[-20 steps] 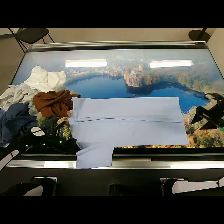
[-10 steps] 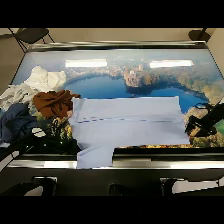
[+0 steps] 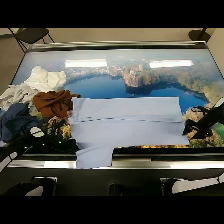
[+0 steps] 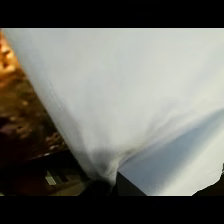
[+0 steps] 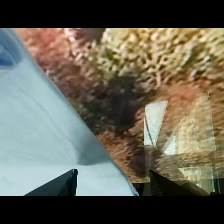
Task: Fold the shirts.
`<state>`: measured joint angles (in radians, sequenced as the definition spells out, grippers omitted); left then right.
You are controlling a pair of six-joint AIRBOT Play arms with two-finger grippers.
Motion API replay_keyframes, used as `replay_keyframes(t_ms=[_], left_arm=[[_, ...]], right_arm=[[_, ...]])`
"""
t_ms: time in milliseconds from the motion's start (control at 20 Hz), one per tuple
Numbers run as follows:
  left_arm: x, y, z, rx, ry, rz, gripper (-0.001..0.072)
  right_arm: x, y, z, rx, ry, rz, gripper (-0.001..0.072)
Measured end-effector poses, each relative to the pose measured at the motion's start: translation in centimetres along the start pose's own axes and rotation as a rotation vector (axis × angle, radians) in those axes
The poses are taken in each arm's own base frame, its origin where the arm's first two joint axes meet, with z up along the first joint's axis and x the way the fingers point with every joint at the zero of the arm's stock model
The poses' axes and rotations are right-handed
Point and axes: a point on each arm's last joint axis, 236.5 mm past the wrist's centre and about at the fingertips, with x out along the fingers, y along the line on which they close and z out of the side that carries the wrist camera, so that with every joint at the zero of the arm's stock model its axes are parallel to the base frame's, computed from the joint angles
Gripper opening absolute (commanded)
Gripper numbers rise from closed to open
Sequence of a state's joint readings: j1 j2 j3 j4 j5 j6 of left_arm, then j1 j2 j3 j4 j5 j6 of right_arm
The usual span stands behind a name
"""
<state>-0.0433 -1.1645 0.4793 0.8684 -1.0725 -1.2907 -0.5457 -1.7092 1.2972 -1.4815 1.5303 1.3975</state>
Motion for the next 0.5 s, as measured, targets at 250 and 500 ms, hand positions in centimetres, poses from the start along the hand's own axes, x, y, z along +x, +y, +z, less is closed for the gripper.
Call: replay_keyframes(t_ms=[250, 500], left_arm=[[-0.1, -0.3, 0.0, 0.001, -0.004, -0.009, 0.0031], [-0.3, -0.6, -0.3, 0.002, 0.006, -0.019, 0.0030]], right_arm=[[0.8, 0.9, -1.1, -0.005, 0.072, 0.047, 0.0461], [1.1, 1.7, -1.9, -0.010, 0.112, 0.083, 0.0454]])
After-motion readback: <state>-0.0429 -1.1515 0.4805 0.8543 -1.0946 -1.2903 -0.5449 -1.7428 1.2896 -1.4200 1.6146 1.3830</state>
